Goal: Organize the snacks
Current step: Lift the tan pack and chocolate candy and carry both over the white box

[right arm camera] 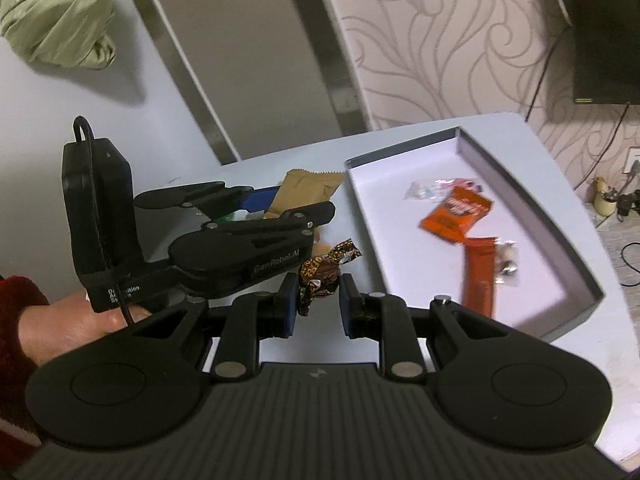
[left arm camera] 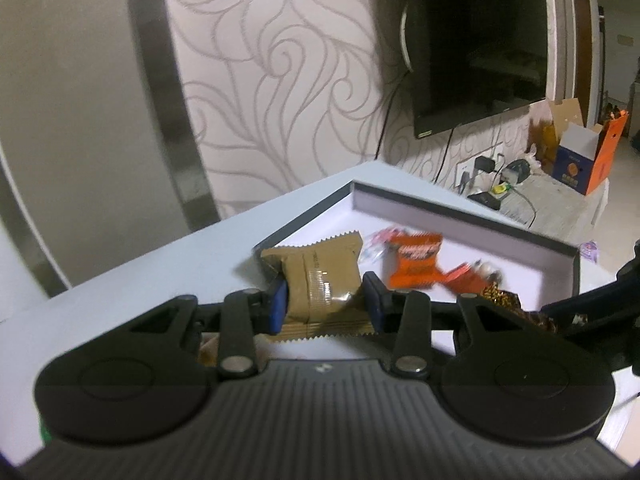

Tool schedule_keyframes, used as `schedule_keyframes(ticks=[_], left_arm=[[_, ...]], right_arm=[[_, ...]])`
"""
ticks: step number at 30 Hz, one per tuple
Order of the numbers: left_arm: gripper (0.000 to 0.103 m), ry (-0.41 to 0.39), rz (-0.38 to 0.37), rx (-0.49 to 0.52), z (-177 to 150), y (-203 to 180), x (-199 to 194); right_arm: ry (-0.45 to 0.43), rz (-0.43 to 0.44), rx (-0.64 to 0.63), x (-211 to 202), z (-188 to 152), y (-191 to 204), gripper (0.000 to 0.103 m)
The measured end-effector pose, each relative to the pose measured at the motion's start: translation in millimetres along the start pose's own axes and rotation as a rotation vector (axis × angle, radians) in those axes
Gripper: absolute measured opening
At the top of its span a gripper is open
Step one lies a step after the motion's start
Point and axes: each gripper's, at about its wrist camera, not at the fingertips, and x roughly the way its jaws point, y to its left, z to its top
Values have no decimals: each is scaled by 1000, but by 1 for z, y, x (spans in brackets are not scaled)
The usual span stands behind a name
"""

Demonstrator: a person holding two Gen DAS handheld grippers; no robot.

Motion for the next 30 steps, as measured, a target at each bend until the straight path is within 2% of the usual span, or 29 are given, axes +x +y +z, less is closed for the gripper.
schedule_keyframes(ticks=[10,19,30], left_arm=[[43,-14,-37,-1,19,-38,28],[43,25,1,-41,25,-57,65],[43,72,50,-59,25,-71,99]], right_arm=[[-21,-43,13,-22,9,-44,25],[-3,-62,-11,-19,19,-79,25],[57,-51,-55,10,23,-106,25]])
